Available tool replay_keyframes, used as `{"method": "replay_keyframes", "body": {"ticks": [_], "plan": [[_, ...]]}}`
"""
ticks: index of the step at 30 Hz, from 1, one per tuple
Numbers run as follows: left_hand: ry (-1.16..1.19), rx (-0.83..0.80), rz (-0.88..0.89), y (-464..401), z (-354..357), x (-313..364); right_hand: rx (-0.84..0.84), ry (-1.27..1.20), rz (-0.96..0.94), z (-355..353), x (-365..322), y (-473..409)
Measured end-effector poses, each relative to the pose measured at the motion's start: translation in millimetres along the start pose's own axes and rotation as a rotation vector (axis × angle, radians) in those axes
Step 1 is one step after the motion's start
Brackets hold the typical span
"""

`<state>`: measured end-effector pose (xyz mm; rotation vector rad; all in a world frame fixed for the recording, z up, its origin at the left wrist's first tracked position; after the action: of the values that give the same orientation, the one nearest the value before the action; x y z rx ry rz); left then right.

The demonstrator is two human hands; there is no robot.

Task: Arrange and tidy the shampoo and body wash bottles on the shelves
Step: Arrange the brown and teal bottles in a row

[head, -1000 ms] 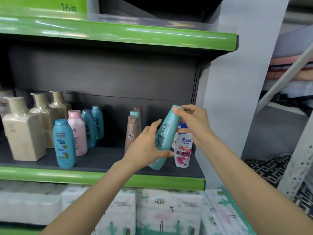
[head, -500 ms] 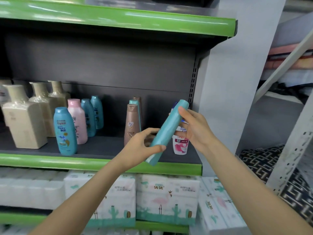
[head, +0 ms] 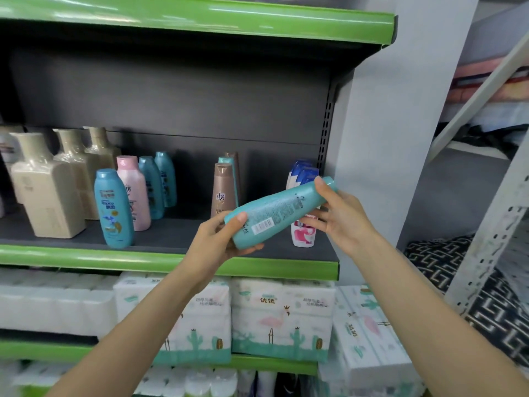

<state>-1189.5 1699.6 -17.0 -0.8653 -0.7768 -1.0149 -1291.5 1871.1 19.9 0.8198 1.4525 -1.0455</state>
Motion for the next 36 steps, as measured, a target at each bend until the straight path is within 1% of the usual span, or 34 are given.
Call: {"method": "replay_keyframes", "body": {"ticks": [6,9,13,17,21,23,25,27,30,32,34,36], "plan": [[0.165,0.015,-0.083,4.8,-3.4,-8.1,0.047,-0.032,0.002,-0.2,-0.1,2.2],[0.158,0.022,-0.046,3.3,-1.8,-1.7,0.051,-0.081,0.012,1.7,-1.6,1.2],[0.107,0.024,0.015,0.1,-3.3,6.5,0.047,-0.200,0.083,6.8,5.1,0.4],[0.136,-0.028,0.043,-0.8,0.5,4.4,0.045,-0.181,0.097,8.3,5.9,-1.8],[0.233,-0.038,-0.099,-2.2,9.4,-8.0,0.041,-0.224,0.005,6.3,-7.4,-6.4],[0.228,-0.034,-0.138,-5.5,11.3,-8.4,0.036,-0.256,-0.023,4.5,-10.6,-8.2],[0.152,-0.039,-0.102,-9.7,11.9,-4.5,0.030,-0.298,-0.025,4.1,-9.4,-10.8],[0.002,-0.026,-0.008,-14.2,9.7,1.8,0.027,-0.283,-0.010,5.3,-6.7,-14.0],[-0.281,0.043,0.124,-19.4,5.1,13.1,0.000,-0.159,0.023,12.1,-4.8,-17.9],[-0.414,0.044,0.219,-22.3,6.9,19.6,-0.029,-0.070,0.041,18.1,-5.9,-19.1],[-0.585,0.044,0.324,-23.6,10.6,25.4,-0.023,0.000,0.030,20.1,-9.3,-21.2],[-0.685,0.061,0.421,-22.9,14.2,32.6,-0.004,0.012,-0.012,19.6,-15.9,-25.0]]}}
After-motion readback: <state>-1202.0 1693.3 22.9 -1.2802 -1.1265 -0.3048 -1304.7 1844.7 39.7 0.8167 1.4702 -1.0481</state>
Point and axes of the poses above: each hand's wrist, its own y-axis away from the middle knuckle, its own z-axis out of the palm, x = y × z, the point moved 10 cm from there along -y, towards the middle knuckle, and after that the axes turned 15 degrees about y, right-handed, at the moved point
